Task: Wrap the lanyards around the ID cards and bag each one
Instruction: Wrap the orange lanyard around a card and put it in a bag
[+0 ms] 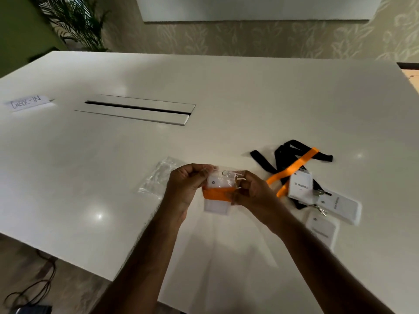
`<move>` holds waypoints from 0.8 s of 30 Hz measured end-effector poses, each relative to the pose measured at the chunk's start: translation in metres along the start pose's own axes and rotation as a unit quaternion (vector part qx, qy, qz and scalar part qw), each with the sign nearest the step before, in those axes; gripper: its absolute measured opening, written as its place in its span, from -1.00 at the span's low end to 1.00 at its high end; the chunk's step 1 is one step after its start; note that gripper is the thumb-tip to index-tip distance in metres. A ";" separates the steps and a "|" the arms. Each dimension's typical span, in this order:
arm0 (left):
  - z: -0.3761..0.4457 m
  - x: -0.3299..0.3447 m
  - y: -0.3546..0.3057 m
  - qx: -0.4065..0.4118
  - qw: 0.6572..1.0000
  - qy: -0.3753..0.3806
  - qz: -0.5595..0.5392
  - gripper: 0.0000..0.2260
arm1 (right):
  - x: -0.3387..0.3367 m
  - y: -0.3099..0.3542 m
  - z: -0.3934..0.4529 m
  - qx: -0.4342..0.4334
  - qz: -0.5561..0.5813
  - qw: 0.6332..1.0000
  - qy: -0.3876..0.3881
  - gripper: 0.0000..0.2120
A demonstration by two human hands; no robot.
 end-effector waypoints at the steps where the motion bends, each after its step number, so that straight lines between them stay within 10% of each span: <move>1: 0.005 -0.010 -0.002 0.000 1.000 -0.006 0.000 -0.91 | 0.009 0.000 0.007 0.000 0.008 1.000 -0.004 -0.55; 24: 0.118 -0.277 -0.059 -0.014 0.995 -0.004 0.096 -0.66 | 0.242 0.017 0.202 -0.003 0.046 0.998 -0.038 -0.55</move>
Point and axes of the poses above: each hand's wrist, its own z-axis towards the middle knuckle, its own x-axis out of the palm, y = z × x, the point moved 9 cm from there along z, towards the middle knuckle, and after that the axes turned 4 degrees about -z, right-handed, at the moved point
